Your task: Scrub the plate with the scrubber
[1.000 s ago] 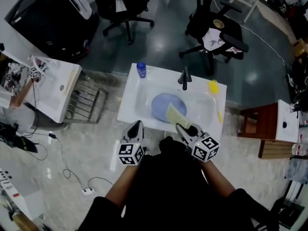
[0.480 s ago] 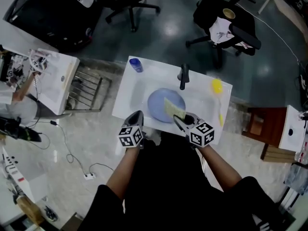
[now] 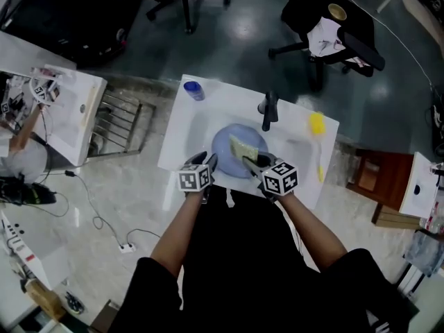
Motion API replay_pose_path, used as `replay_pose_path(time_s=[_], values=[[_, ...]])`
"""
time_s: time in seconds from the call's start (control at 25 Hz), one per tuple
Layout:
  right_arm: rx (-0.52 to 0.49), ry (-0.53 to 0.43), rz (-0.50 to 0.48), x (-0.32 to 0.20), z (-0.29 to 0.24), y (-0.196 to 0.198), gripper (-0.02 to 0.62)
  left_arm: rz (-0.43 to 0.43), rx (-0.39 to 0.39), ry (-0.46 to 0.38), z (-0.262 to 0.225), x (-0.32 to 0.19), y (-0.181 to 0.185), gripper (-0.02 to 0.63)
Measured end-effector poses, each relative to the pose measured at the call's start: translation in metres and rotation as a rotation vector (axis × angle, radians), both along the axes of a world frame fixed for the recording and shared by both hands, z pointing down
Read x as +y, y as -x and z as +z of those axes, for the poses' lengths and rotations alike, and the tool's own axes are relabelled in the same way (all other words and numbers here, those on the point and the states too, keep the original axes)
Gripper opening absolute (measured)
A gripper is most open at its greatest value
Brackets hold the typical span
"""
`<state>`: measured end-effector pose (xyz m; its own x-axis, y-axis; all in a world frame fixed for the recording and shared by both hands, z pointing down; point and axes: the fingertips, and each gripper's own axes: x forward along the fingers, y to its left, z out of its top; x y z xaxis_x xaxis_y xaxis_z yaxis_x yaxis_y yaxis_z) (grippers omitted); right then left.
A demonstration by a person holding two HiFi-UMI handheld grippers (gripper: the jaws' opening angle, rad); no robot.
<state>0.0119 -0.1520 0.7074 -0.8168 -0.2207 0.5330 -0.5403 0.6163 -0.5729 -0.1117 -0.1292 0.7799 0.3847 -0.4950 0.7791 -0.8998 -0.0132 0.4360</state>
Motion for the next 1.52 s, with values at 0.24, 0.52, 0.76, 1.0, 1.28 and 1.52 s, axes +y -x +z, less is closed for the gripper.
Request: replay_pose_path(time_s=[0.24,0.52,0.76,1.0,1.28,1.52], values=[[-0.014,0.018,0.003,-0.021,0.017,0.014,0.064,0.01,0.057,0.135,0.036,-0.01,-0.002,0.229],[-0.007,0.025,0.003,-0.029,0.028,0.008,0.064,0.047,0.076,0.255,0.06,-0.025,-0.007,0.239],[-0.02,0.018,0.033,-0.032,0.024,0.0,0.064,0.144,0.067,0.398,0.075,-0.024,-0.018,0.209],[-0.019,0.002,0.067,-0.033,0.022,-0.017,0.064,0.132,0.05,0.458,0.082,-0.02,-0.021,0.181],[-0.023,-0.012,0.078,-0.028,0.018,-0.031,0.064,0.272,-0.045,0.54,0.093,-0.007,-0.01,0.23],[-0.017,-0.012,0.096,-0.02,0.025,-0.047,0.064,0.275,0.096,0.548,0.093,-0.016,-0.036,0.199]])
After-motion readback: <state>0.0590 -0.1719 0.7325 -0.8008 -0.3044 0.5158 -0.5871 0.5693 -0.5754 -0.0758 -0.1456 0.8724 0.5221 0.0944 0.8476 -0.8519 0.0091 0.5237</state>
